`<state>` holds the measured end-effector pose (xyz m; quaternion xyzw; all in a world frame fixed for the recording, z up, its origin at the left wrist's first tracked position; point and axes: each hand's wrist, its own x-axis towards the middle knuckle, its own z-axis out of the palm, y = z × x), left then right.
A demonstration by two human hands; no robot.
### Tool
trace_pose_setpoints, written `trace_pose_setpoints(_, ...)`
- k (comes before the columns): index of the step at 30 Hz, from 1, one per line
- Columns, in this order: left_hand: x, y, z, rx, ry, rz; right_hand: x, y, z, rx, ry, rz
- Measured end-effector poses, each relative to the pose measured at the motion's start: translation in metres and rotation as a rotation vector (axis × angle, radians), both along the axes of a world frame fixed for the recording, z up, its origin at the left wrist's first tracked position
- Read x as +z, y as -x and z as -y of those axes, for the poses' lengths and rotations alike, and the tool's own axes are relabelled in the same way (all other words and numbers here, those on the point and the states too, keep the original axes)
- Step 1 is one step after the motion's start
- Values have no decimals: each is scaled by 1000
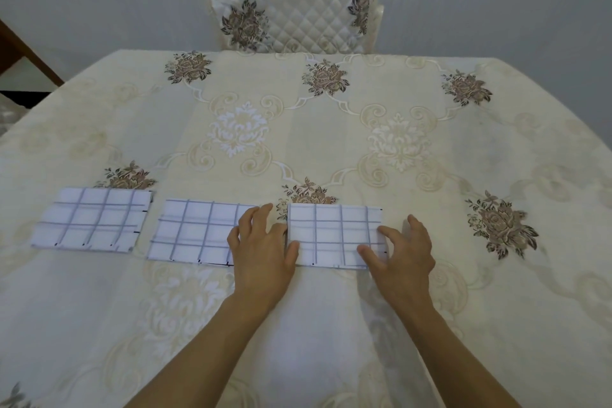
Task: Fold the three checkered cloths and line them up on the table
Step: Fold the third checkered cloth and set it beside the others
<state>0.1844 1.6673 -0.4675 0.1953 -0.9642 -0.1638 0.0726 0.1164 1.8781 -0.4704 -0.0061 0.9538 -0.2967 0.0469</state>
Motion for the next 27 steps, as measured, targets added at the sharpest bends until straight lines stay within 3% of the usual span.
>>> trace_pose_setpoints(10,2,20,2,131,-108,8,0,0,-5,64,-55,-15)
trace_pose_setpoints(15,0,22,4,165,-110,-32,-2,-3,-4,197,-143,21)
trace_pose_setpoints(27,-1,29,20,159,-53,-66,-2,7,8,235,-125,16)
